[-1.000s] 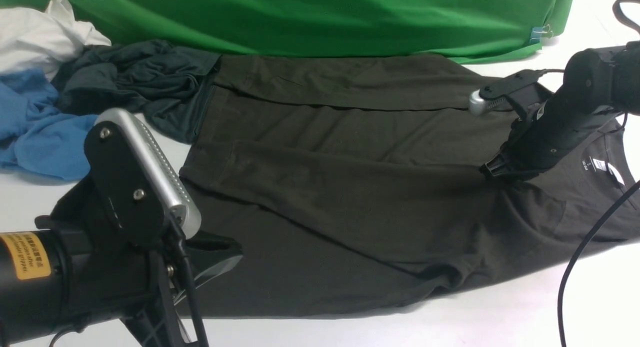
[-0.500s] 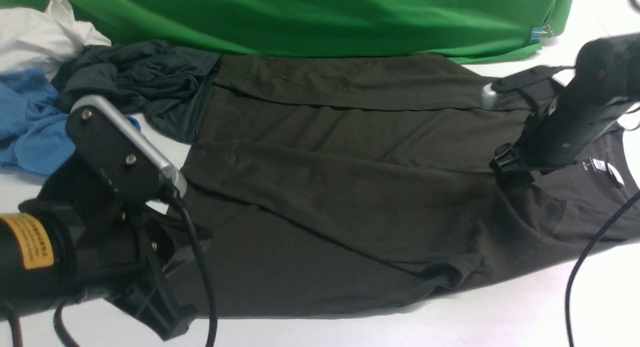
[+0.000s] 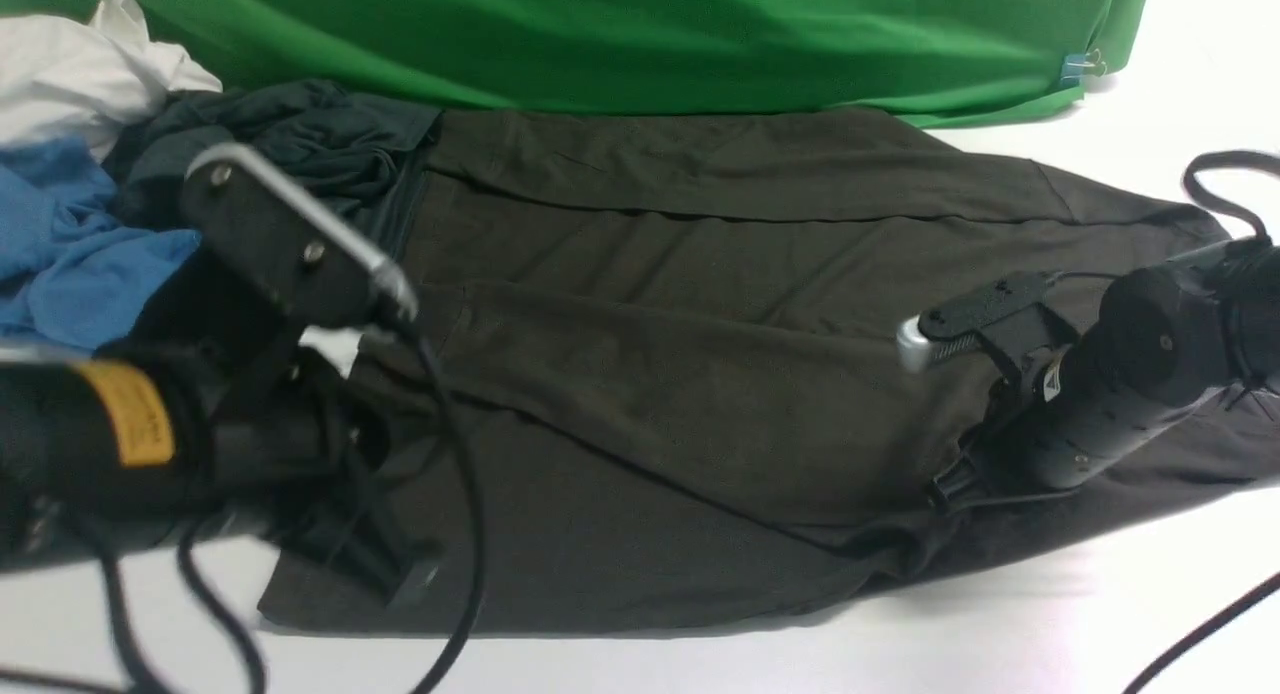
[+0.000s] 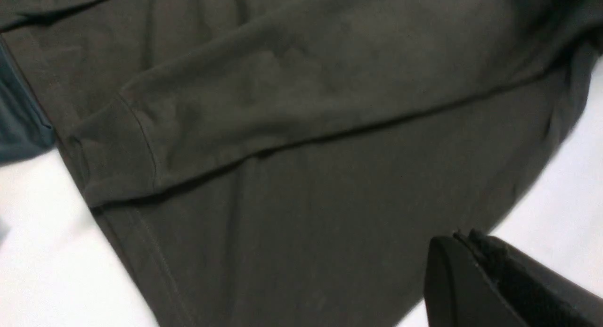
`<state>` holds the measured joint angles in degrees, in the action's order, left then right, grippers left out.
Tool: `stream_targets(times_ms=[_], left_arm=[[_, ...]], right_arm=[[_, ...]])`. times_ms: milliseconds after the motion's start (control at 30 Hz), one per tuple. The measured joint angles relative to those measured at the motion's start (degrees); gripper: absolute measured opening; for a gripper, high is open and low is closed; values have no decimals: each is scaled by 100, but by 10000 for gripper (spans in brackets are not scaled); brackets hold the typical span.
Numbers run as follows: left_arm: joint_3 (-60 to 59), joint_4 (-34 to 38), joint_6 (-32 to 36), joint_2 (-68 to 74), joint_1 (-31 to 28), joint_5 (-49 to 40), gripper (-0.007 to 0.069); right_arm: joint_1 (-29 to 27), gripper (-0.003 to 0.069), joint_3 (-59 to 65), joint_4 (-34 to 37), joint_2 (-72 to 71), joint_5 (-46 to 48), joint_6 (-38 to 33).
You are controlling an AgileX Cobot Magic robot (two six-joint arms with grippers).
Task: Fold a long-sleeved shirt on a white desktop.
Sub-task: 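Grab the top left corner of the dark shirt with the left gripper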
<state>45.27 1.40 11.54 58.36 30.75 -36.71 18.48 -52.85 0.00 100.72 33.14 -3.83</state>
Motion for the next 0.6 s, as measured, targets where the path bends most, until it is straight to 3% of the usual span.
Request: stream_targets(times_ms=[167,300,400,600], left_arm=[[581,-76,-46,643,-109,-4,17],[1348,-58,178,1419,-812,-40,17],[1941,402,698,2041,-1566,-58,17],[3235,1991,2261,3626,-2552,-204,20]], right_arm=[[0,156,-37,0,5,240,4],[0,158,-61,0,-30,454,53],[0,179,-95,0,-184,788,307],[22,384,-169,0,-1159,1102,706]])
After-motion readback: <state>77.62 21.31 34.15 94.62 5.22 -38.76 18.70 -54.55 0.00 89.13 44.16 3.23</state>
